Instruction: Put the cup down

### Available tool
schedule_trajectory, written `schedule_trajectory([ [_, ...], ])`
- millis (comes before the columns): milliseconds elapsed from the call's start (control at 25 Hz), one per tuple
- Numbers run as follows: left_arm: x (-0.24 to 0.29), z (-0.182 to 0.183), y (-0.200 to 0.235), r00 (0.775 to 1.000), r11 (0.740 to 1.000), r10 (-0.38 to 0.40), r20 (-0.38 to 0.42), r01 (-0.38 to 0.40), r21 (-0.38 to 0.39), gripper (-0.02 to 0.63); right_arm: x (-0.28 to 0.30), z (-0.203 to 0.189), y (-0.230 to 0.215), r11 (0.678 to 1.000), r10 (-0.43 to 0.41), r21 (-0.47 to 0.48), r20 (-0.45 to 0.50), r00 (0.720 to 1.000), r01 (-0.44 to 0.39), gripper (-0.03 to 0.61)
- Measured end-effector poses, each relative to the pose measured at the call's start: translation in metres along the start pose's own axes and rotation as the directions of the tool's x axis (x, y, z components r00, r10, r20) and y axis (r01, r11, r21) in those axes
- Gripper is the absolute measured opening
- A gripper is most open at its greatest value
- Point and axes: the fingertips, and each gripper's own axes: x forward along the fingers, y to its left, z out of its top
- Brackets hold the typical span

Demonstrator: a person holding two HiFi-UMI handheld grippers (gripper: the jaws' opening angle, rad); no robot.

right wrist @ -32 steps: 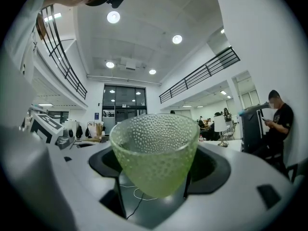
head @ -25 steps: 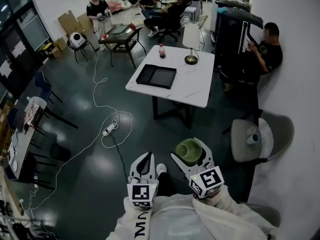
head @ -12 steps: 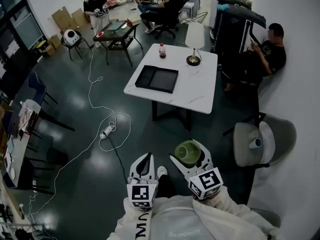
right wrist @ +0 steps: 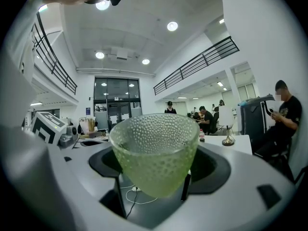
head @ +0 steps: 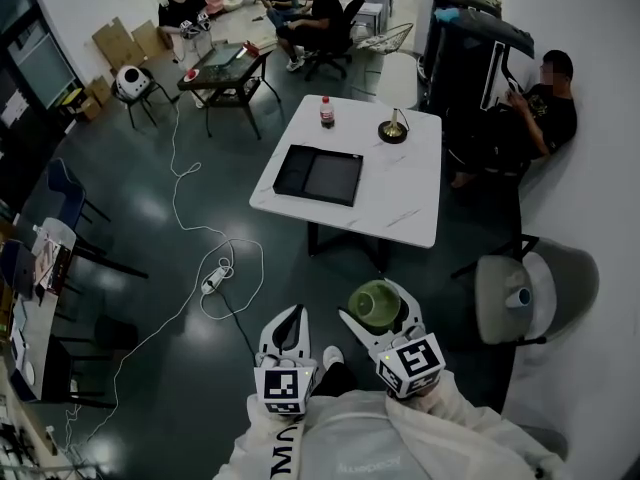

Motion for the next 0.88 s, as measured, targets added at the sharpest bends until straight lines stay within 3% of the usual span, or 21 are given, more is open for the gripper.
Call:
schedule_trajectory([
  [560,0.074,0.015,0.082,0.999,0.999,-0.033,0.004,0.033,0.018,0.011,0.107,0.015,-0.020,0.999,-0.034,0.009,0.010,0.999,0.034,0.388],
  [880,0.096,0.020,0.109,0.999,0.999,-0.043,0.022,0.043,0.022,0.011,0.138,0.022,-0.028,0.998,-0.060,0.002,0.022,0.998,0.060,0.388],
])
